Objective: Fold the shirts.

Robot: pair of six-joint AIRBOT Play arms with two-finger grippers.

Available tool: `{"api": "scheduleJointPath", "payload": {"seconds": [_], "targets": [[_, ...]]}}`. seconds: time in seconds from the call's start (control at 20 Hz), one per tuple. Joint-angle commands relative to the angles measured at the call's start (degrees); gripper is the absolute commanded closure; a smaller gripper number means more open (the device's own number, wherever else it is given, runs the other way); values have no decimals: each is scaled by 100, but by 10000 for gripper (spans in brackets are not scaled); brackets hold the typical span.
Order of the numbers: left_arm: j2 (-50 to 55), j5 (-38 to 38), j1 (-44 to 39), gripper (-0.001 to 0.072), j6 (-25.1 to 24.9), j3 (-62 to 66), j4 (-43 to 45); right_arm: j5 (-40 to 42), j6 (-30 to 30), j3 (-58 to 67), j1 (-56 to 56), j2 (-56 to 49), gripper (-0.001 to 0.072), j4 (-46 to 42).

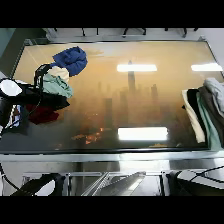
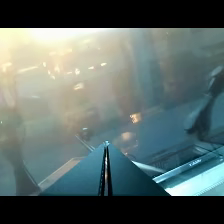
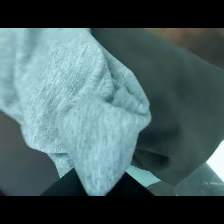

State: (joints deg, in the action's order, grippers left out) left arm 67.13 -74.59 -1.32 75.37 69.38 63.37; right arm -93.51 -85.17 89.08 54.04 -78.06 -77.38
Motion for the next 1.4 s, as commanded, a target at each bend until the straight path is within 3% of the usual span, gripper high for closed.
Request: {"api": "scheduleJointPath", "payload": {"seconds": [0.0,0.1,0.15,0.2,0.25,0.3,0.65,0.75,0.8,0.9,1.0,1.05,1.1,1.25,1.35], "targets": [[2,-11,7,695,2,4,4,66,-170,-323,4,7,688,-431],[2,63,7,695,0,4,4,-42,-168,-323,7,20,671,-431],[2,105,7,695,0,4,4,-105,-168,-317,7,48,476,-507],[2,122,7,695,-2,4,4,-107,-173,-315,26,105,115,-621],[2,96,9,696,-7,4,7,-103,-170,-310,72,184,9,-656],[2,57,11,696,-63,4,7,-103,-175,-310,138,262,9,-645],[2,186,20,695,-190,4,7,-570,-404,-313,986,1106,9,-212],[2,195,17,695,-188,4,4,-520,-411,-313,1029,1373,18,286],[2,199,17,695,-188,4,4,-472,-431,-313,931,1495,22,977],[2,219,17,695,-186,4,4,-420,-404,-315,262,1687,201,2190],[0,199,17,695,-184,4,2,-282,-448,-337,-1095,1775,222,2343],[-4,138,17,695,-184,4,2,-66,-446,-428,-1867,1827,393,2347],[-7,63,17,695,-184,4,-2,313,-487,-608,-2769,1899,669,2365],[-35,-149,11,695,37,4,-26,2337,-938,-1390,-5427,1991,687,2354],[-129,-192,4,695,118,-2,-42,3128,-944,-1589,-6548,1818,687,2212]]}}
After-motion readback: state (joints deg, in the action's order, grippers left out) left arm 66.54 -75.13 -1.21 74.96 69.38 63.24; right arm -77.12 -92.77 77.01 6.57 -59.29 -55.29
